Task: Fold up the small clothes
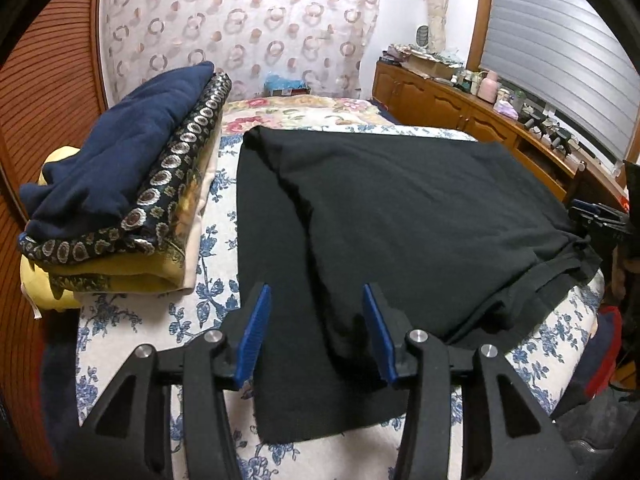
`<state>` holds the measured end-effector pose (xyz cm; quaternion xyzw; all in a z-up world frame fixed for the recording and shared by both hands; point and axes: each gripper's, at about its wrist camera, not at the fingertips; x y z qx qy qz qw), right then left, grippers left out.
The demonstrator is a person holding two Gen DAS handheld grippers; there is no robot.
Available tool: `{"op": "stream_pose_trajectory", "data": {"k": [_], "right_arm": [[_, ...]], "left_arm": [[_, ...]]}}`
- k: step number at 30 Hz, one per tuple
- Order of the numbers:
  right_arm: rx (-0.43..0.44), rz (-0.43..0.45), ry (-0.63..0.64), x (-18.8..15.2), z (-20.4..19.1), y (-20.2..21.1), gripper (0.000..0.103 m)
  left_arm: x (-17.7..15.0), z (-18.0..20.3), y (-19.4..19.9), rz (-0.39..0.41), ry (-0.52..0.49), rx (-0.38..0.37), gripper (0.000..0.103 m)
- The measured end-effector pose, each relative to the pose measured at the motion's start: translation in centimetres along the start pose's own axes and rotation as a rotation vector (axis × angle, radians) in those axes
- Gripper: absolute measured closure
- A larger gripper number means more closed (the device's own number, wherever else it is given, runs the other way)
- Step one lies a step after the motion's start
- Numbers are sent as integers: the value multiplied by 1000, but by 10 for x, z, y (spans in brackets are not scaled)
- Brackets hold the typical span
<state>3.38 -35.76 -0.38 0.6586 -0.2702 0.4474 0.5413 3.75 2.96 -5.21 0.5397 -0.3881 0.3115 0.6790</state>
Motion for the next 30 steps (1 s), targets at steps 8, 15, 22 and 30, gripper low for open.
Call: {"op": "stream_pose_trajectory", "data": {"k": [8, 15, 22, 30], "right_arm": [[69, -64, 23, -11, -28, -33, 43], [80, -102, 57, -14, -38, -42, 43], [73, -144, 82, -17, -42, -49, 40], [74, -149, 75, -18, -39, -50, 36]], "left_arm": [[-4, 3, -15, -35, -16, 34, 57], [-12, -5, -25, -78, -10, 58, 57], [-14, -11, -26, -86, -7, 63, 42], [-15, -14, -22, -101, 32, 45, 40]]}}
Point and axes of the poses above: each gripper's, at about its wrist camera, not at the fingertips, and y roughly against the way its jaws point, z to its right, x to its top, and after that the axes turned 15 degrees about z, right-handed
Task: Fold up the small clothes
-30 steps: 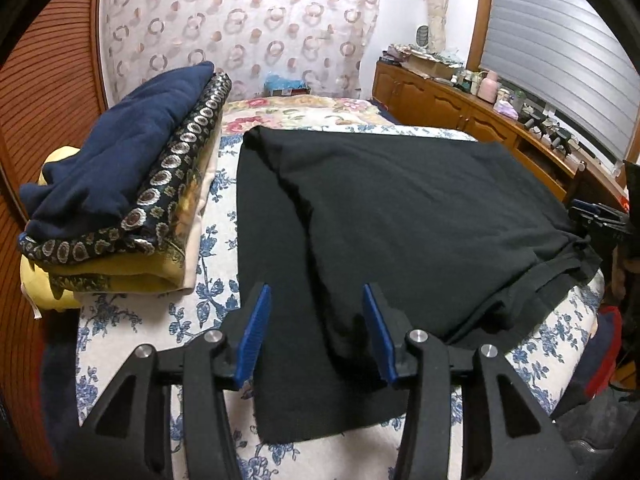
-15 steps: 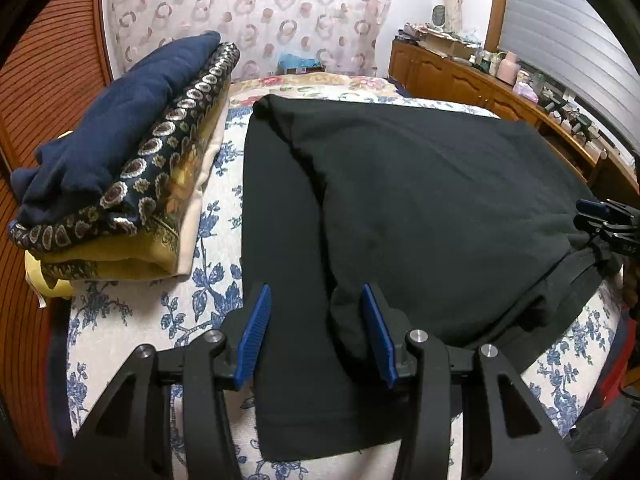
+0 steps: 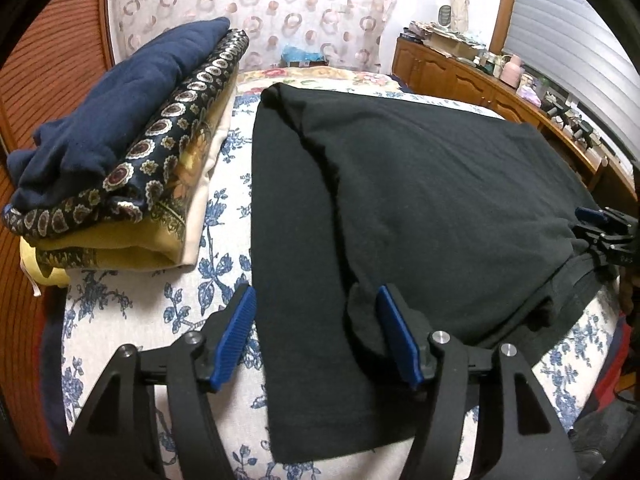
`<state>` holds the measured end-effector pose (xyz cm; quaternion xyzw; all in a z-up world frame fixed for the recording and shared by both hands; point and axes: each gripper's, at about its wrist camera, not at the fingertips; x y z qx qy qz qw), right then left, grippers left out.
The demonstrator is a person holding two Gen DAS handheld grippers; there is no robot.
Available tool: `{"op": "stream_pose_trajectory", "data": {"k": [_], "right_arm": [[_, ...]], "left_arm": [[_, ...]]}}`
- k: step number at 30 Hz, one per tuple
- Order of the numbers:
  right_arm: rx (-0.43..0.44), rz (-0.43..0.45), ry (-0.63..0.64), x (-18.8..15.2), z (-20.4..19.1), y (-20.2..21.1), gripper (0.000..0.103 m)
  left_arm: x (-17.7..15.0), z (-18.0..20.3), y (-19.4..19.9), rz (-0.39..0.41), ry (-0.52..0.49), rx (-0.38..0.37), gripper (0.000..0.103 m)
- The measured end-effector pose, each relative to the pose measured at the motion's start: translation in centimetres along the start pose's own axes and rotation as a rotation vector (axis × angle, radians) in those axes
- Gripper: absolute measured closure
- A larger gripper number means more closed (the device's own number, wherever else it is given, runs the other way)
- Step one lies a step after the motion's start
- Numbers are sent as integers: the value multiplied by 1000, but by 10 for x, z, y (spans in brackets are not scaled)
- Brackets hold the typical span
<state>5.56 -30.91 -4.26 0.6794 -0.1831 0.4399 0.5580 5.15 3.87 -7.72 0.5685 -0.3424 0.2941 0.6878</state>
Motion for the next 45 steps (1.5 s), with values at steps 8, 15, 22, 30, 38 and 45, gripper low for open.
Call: {"op": "stream_pose_trajectory", "data": {"k": [8, 15, 22, 30, 38, 45], "right_arm": [[-1, 1, -3, 0, -1, -1, 34], [0, 0, -4, 0, 0, -1, 34], [0, 0, -3, 0, -1, -1, 34], [-1, 0, -4, 0, 0, -1, 33], [-1, -1, -3, 0, 0, 0, 31], [11, -12, 2, -2, 4, -1, 24]], "left_arm": [[-8, -10, 18, -12, 52, -60, 39], [-7, -6, 16, -17, 61, -67, 39], [-2, 5, 8, -9, 91, -148, 39], [1, 12, 5, 13, 47, -118, 68], [2, 13, 15, 60, 16, -134, 99], [19, 27, 24, 102, 5, -177, 99]]}}
Point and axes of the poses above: each gripper's, at about its wrist camera, not at the fingertips, and y roughly against the way its jaws point, z to its right, x to its top, and after that the axes turned 15 degrees about z, right-handed
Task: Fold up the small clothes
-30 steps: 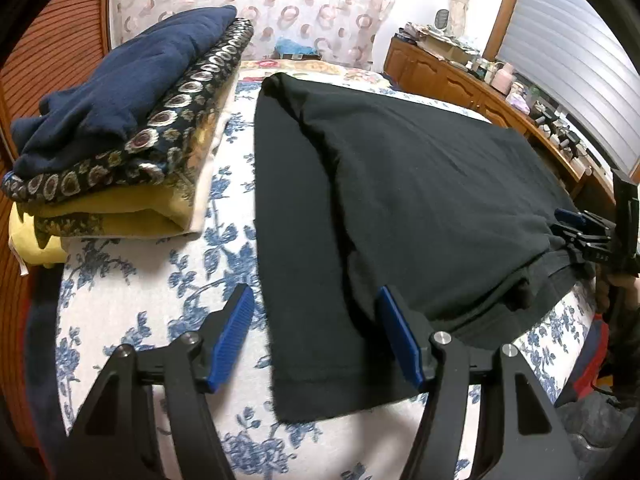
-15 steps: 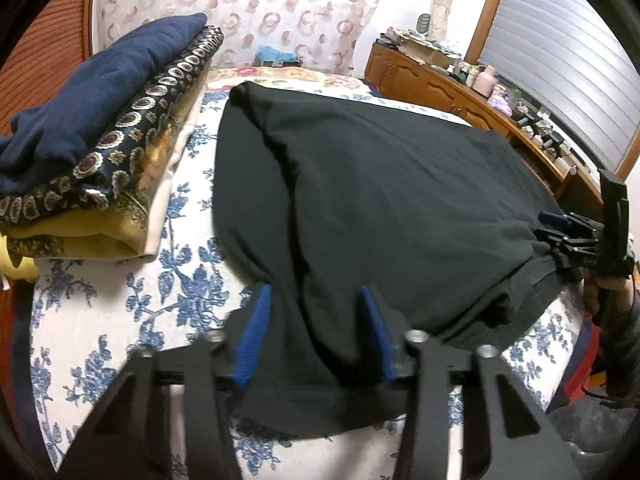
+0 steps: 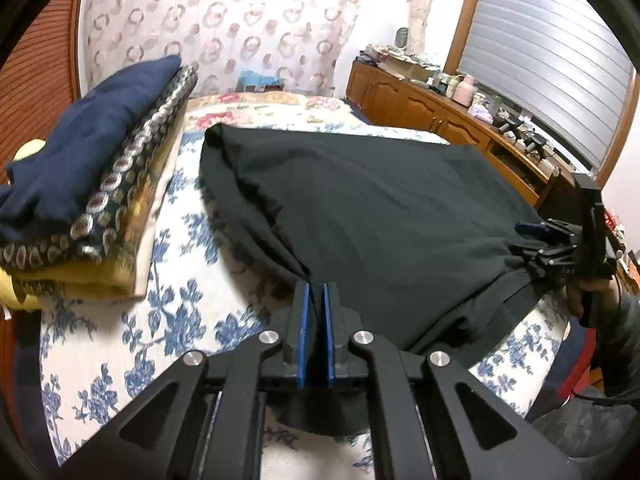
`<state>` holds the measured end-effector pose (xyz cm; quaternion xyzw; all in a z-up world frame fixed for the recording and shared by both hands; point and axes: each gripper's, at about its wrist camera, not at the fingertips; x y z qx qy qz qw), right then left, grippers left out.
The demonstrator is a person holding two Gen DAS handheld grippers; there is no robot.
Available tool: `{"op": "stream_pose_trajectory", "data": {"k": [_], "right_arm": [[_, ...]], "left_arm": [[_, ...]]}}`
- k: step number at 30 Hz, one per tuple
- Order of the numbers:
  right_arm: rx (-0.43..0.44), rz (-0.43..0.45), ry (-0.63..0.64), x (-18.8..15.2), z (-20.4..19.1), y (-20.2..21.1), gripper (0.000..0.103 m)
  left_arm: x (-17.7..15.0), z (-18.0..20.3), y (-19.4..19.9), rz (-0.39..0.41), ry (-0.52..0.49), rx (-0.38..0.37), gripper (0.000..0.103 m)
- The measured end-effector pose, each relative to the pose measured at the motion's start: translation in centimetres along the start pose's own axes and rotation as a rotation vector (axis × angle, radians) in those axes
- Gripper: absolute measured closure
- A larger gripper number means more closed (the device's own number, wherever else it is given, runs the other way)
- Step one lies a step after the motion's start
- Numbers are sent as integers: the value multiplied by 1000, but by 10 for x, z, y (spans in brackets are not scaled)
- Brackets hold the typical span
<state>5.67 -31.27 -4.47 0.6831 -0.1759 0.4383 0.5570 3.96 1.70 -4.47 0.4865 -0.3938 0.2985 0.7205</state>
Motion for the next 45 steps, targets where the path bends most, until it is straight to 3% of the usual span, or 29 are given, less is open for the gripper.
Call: {"op": "stream_pose_trajectory", "data": {"k": [12, 19, 35, 39, 42, 44, 45], "right_arm": [[2, -1, -3, 0, 0, 2, 20], [-14, 93, -39, 3, 12, 29, 22], [-121, 211, -114, -4, 63, 101, 27], [-131, 224, -133, -7, 71, 114, 27], [-128, 224, -145, -9, 74, 118, 27], [-124, 222, -149, -11, 73, 119, 27], [-122, 221, -149, -12, 72, 119, 27]], "left_arm": [[37, 45, -1, 106, -41, -101, 100], [74, 91, -16, 150, -108, -213, 100], [126, 242, -63, 129, -263, -468, 101], [133, 265, -63, 116, -246, -517, 100], [131, 269, -69, 97, -259, -500, 93], [128, 263, -72, 94, -267, -469, 72], [126, 258, -74, 86, -269, -451, 70]]}}
Point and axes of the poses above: each gripper's, at about its wrist camera, not at the fingertips, and y roughly against the way its jaws point, z to its right, x to its top, and after that the axes turned 15 degrees about z, right-handed
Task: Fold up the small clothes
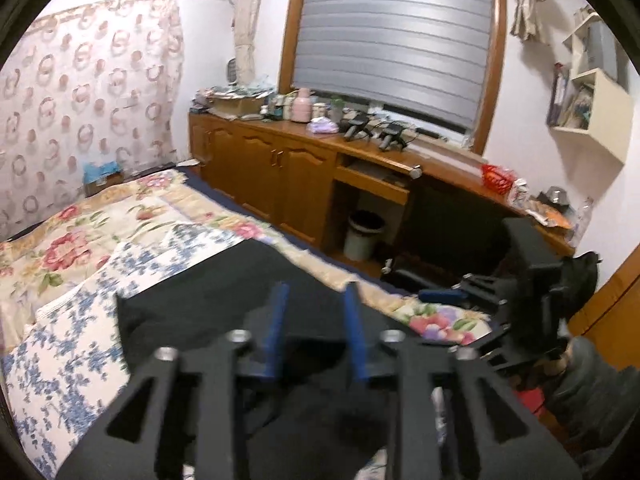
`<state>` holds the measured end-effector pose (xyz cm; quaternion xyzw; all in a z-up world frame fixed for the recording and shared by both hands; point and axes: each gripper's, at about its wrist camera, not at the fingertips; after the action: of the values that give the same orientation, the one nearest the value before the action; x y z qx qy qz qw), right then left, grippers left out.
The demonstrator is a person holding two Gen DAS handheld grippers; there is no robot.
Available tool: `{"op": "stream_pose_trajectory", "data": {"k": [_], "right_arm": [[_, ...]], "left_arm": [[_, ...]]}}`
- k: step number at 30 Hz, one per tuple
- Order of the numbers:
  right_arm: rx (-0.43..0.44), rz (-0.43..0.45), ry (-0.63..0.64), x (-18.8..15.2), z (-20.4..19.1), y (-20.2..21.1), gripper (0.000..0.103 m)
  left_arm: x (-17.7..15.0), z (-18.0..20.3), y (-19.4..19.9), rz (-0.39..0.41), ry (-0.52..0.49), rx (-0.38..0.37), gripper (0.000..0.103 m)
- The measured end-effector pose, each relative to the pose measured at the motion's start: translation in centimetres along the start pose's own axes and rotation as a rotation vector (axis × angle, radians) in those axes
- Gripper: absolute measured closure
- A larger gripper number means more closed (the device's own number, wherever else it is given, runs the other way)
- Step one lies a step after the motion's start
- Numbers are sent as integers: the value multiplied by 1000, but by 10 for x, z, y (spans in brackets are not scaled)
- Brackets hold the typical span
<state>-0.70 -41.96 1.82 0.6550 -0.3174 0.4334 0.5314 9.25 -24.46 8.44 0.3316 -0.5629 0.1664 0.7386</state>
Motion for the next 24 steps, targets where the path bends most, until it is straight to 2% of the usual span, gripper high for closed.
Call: {"op": "stream_pose_trajectory", "data": {"k": [2, 7, 11, 16, 21, 24], "right_arm": [[4, -4, 1, -1, -1, -1, 27], [26, -23, 6, -1, -7, -15, 27], [51, -42, 20, -1, -14, -29, 27], [86, -65, 45, 1, -28, -49, 27], [105, -94, 78, 2, -41, -71, 27], [108, -117, 90, -1, -44, -81, 31]], "left_arm": [[-8, -10, 1, -21, 9, 21, 60], [-30, -38, 13, -47, 19, 100, 47], [-47, -57, 26, -46, 50, 154, 45], [-70, -85, 45, -63, 92, 283, 45], [-89, -105, 58, -73, 122, 342, 45], [-98, -114, 67, -73, 135, 374, 45]]}}
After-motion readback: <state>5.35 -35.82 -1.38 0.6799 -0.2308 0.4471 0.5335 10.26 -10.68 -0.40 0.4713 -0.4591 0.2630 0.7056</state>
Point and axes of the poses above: each gripper's, at about its wrist camera, not at the fingertips, and y roughly against the way its jaws point, z to its right, x to its top, and after that the axes turned 15 degrees about z, right-handed
